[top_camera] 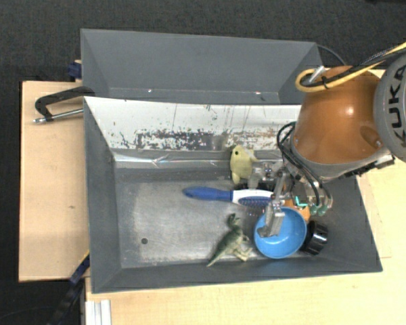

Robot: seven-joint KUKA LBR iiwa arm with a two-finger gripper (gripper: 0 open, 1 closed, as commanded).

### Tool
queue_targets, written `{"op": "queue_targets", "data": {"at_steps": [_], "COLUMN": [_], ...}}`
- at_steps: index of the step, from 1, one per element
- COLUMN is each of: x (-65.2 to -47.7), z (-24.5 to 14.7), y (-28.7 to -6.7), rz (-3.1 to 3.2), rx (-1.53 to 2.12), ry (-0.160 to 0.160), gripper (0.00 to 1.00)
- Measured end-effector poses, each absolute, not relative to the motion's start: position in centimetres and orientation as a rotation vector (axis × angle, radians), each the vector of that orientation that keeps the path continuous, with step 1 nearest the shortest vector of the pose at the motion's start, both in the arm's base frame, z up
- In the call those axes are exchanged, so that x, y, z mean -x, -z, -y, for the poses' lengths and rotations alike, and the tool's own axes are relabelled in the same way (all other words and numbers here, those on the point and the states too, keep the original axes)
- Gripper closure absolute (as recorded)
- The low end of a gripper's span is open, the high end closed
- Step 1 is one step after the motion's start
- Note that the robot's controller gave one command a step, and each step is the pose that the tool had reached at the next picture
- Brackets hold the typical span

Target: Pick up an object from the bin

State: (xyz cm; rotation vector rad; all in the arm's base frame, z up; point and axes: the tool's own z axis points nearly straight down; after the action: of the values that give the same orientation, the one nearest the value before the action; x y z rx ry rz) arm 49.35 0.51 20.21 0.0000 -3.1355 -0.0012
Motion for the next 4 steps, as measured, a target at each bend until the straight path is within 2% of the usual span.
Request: {"op": "queue_targets", "data": {"at_steps": [1, 4], "x": [-56.73, -57.05], "z": [2.95, 2.71], "y": [-7.01, -7.44], "rz": [3.068, 3.072], "rx": [0.681, 0.672], "ry": [0.004, 0.002], "gripper": [0.00, 0.00]}}
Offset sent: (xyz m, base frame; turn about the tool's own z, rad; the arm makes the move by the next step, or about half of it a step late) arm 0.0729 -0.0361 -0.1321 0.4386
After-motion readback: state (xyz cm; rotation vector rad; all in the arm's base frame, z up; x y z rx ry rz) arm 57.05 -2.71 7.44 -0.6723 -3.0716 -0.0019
